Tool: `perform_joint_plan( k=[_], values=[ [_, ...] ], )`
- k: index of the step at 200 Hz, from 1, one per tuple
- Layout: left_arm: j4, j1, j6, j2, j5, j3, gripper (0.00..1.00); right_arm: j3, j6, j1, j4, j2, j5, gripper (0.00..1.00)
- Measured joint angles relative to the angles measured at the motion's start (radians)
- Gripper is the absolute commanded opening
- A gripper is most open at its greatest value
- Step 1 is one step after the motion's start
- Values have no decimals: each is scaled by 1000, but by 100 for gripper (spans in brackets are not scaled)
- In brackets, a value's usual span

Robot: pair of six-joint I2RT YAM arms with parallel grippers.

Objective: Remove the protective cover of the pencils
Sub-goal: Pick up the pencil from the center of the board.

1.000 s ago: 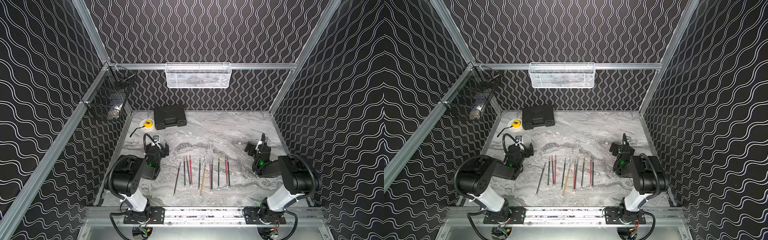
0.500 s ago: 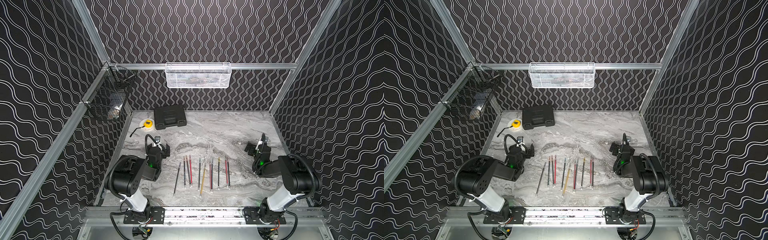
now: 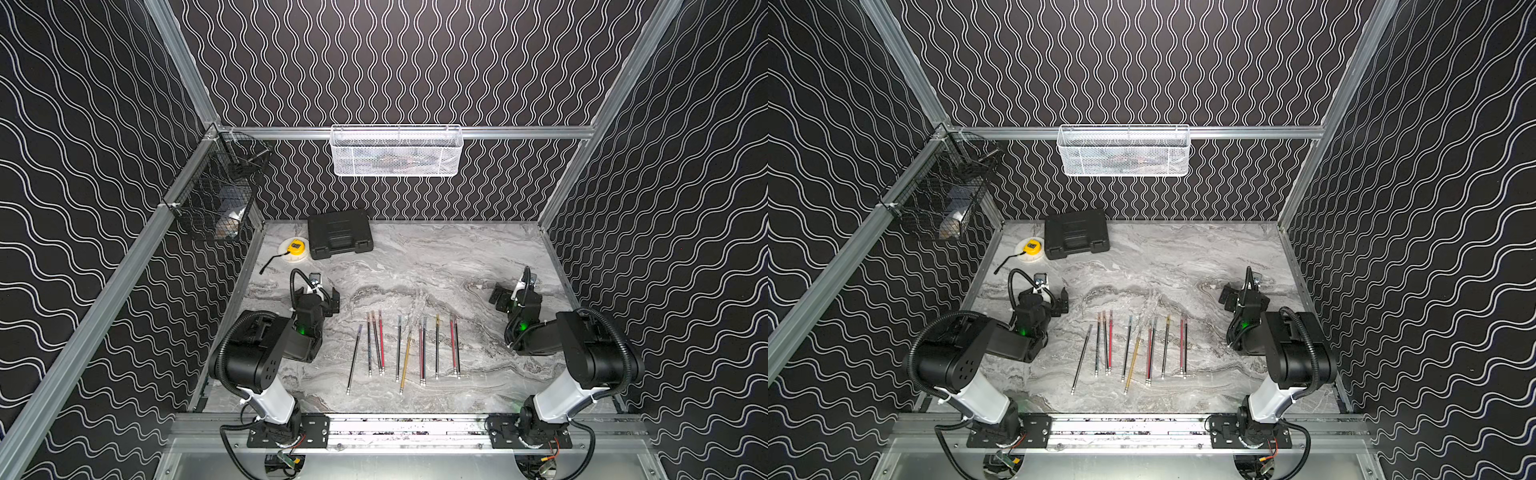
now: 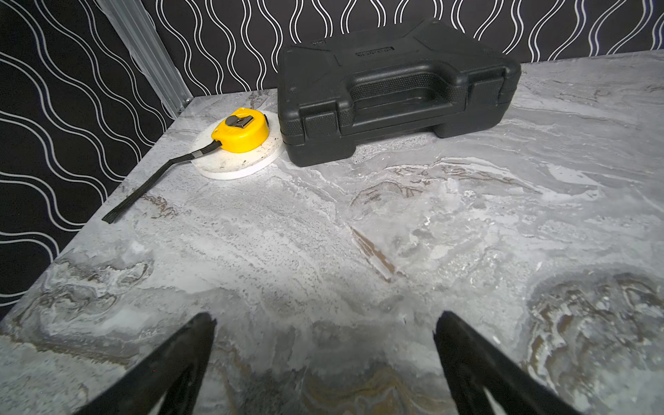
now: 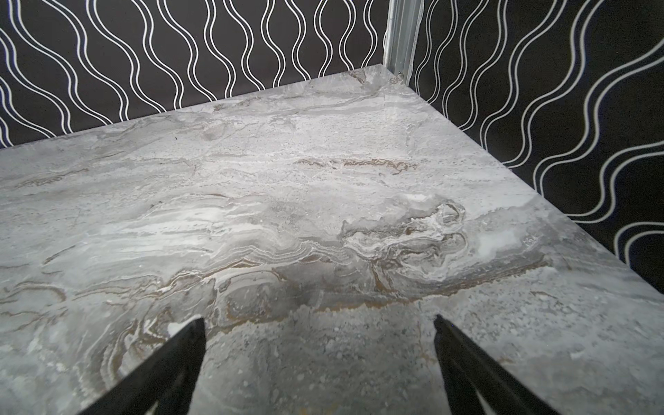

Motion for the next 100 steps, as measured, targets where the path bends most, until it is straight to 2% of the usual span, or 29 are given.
perform_joint_plan(
  k=[16,42,63,80,100],
  values=[
    [11,-31,14,-66,-35,-55,100,-53,2,3,27,-35,16,100],
    [25,-63,21,-276,-80,-130,100,-75,0,8,92,-24,27,100],
    [-31,-68,-3,-450,-106,-147,100,-63,-9,19,79,-46,37,100],
    [-200,-69,-50,-608,-65,-95,100,8,-10,72,-77,-181,118,100],
    [-483,-69,-125,-752,-21,61,100,109,48,95,-213,-370,164,100]
  ],
)
